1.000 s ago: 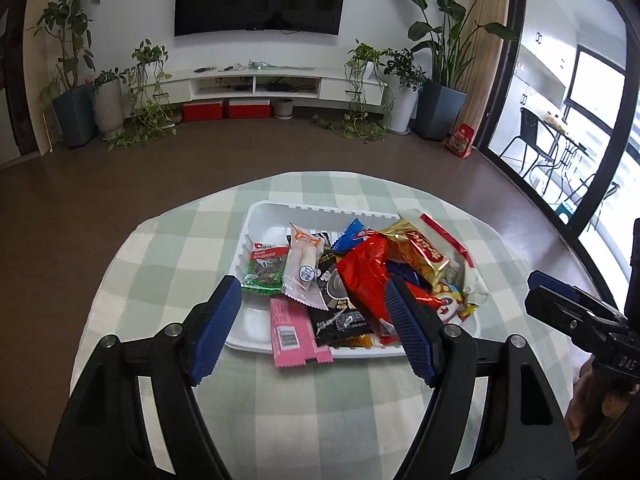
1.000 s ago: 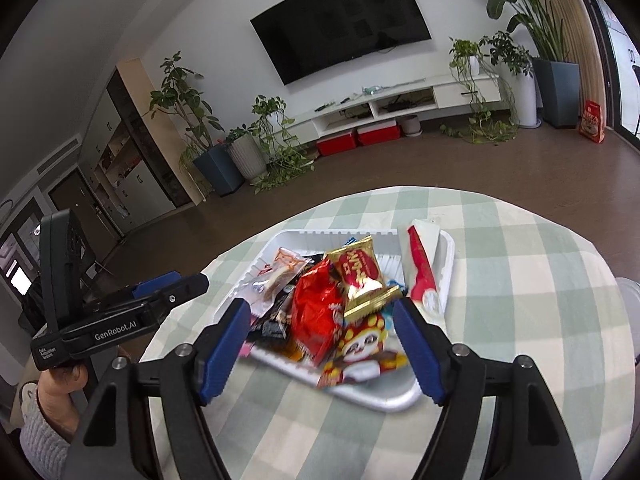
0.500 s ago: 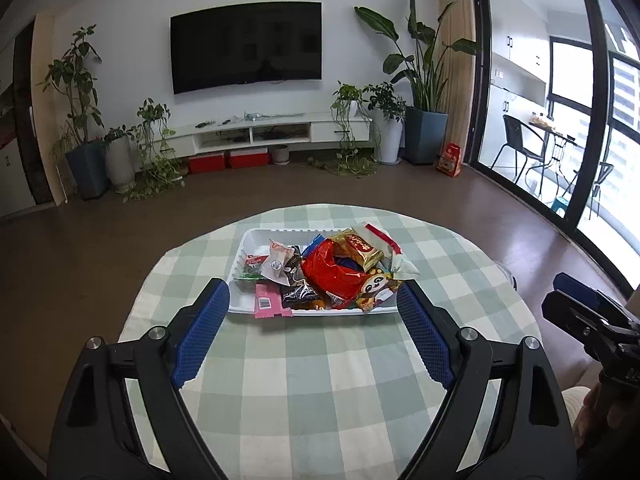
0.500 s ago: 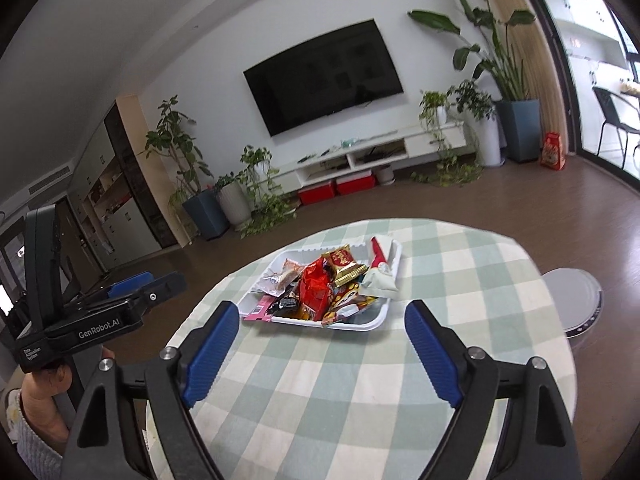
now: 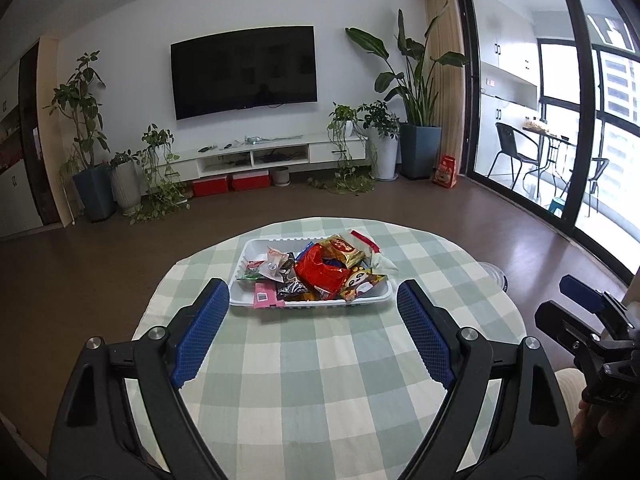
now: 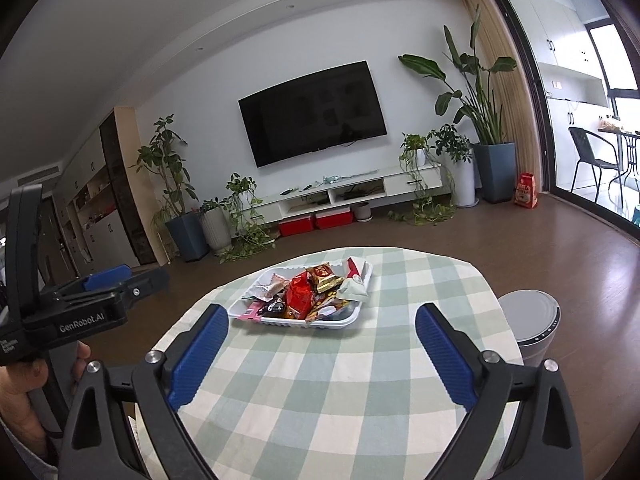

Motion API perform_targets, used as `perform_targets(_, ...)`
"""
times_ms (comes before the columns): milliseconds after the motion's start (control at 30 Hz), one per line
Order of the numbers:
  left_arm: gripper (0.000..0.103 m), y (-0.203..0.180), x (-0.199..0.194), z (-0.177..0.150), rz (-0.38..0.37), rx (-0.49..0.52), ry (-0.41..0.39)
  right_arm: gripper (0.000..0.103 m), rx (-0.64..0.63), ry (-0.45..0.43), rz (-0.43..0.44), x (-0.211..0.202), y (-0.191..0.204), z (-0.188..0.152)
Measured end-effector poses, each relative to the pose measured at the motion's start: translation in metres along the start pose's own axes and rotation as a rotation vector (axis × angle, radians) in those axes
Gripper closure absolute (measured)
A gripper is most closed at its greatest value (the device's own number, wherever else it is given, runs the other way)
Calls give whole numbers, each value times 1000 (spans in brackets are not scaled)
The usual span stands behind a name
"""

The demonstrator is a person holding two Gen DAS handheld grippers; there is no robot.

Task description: Organize snacks

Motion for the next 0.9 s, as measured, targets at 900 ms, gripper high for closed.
perform_targets(900,17,2,-18,-4,7,3,-22,4,-29,-38,-1,-31,13,-4)
Point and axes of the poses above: each gripper's, at about its wrist camera, not at the fingertips, and x roughly the way its jaws point, y to its left, z to its top, the point moved 10 cm from there along x, roughly the way its jaws point, and after that the axes turned 6 degrees about -y, right-handed, at the moved point
